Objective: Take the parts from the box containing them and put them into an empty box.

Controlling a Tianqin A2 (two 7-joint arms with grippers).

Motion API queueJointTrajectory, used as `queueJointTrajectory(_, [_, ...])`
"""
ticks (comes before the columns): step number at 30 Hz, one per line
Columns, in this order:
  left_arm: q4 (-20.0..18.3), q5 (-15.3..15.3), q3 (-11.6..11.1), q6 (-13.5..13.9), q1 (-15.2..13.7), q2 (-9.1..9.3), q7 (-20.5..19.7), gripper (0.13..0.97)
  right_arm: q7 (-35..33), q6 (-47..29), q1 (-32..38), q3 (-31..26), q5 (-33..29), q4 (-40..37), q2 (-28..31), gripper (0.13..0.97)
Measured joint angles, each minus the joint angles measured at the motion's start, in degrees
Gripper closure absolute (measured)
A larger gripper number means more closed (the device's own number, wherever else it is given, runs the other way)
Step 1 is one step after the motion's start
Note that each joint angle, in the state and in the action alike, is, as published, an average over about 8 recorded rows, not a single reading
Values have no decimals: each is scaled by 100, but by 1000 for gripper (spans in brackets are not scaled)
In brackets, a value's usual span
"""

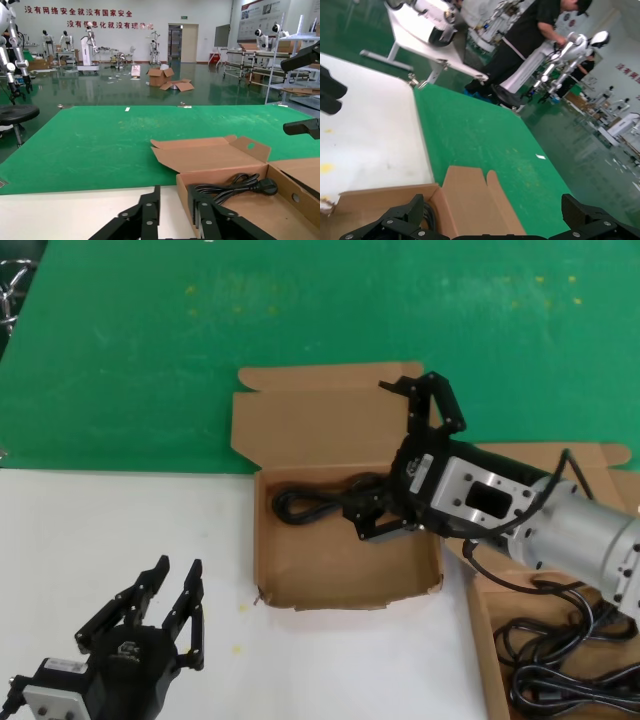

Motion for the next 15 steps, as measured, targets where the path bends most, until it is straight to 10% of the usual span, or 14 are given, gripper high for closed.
queueJointTrajectory(15, [-26,-35,-34,-24,47,-10,32,643,-174,646,-938,446,797,188,-5,129])
